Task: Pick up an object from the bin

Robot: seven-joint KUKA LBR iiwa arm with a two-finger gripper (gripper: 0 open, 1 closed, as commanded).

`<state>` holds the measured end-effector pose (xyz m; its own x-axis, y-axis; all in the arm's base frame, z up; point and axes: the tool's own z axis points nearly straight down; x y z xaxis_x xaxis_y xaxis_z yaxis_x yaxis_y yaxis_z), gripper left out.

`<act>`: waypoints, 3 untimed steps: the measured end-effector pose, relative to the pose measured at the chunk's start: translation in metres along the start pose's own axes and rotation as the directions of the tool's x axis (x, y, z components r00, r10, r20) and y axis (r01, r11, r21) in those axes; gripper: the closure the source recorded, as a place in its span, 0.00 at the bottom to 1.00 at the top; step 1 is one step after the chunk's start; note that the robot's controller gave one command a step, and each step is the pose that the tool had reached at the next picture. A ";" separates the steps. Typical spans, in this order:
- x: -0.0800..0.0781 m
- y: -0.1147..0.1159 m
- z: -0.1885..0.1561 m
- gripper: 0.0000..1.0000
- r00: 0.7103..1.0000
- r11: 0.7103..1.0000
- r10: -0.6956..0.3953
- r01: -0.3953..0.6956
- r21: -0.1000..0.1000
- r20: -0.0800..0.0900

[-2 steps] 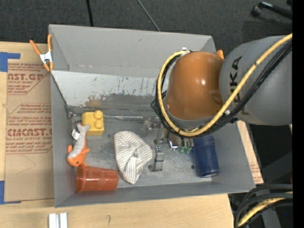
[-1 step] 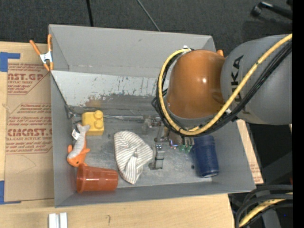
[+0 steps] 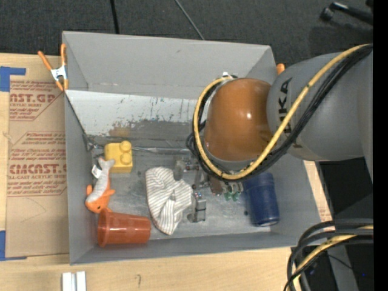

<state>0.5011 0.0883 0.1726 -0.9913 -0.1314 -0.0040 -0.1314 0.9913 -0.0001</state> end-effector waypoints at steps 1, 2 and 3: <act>-0.015 -0.001 0.023 0.00 0.994 0.994 -0.111 0.111 -0.001 -0.003; -0.013 -0.008 0.031 0.00 0.929 0.929 -0.369 0.369 -0.001 -0.002; -0.023 -0.016 0.098 0.00 0.818 0.818 -0.575 0.575 0.000 0.001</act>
Offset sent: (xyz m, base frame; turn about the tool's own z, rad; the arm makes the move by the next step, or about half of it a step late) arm 0.0125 -0.0157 -0.0394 -0.6351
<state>0.5266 0.0756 0.0750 -0.7354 -0.6776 -0.0043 -0.6776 0.7354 -0.0022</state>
